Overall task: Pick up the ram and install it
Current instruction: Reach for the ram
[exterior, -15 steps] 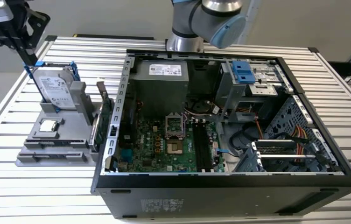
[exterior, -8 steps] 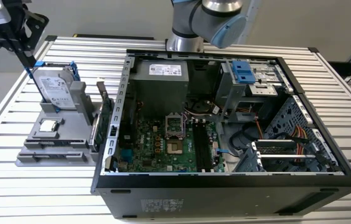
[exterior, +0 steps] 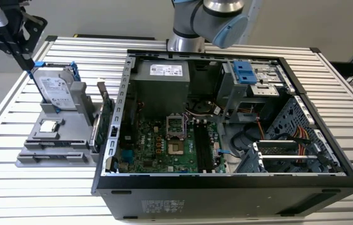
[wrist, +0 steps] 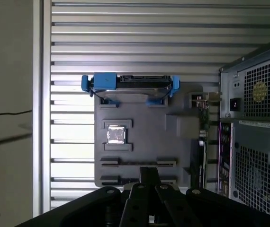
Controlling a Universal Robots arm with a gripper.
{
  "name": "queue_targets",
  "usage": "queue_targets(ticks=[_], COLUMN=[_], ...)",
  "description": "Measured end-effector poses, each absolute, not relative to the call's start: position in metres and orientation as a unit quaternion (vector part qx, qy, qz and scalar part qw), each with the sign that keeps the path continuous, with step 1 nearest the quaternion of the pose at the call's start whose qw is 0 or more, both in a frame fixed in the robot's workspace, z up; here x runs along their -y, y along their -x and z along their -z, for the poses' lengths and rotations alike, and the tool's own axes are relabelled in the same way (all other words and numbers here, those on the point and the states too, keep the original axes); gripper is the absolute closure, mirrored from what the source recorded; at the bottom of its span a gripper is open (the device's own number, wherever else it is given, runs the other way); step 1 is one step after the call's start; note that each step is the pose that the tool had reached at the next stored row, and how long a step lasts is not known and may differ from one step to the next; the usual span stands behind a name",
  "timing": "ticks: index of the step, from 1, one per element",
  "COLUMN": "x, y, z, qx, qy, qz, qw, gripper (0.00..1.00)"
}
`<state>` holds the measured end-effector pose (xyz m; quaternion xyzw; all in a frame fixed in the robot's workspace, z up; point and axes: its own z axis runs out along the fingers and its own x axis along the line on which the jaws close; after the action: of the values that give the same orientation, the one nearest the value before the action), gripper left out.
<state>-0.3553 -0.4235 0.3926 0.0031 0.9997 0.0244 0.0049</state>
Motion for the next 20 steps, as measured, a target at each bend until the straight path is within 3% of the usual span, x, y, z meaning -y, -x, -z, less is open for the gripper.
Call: queue_targets(ticks=[20], x=[0.435], y=[0.355], z=[-0.393], qx=[-1.000], qy=[-0.003], qz=[-0.024], qw=[0.003], gripper=[1.00])
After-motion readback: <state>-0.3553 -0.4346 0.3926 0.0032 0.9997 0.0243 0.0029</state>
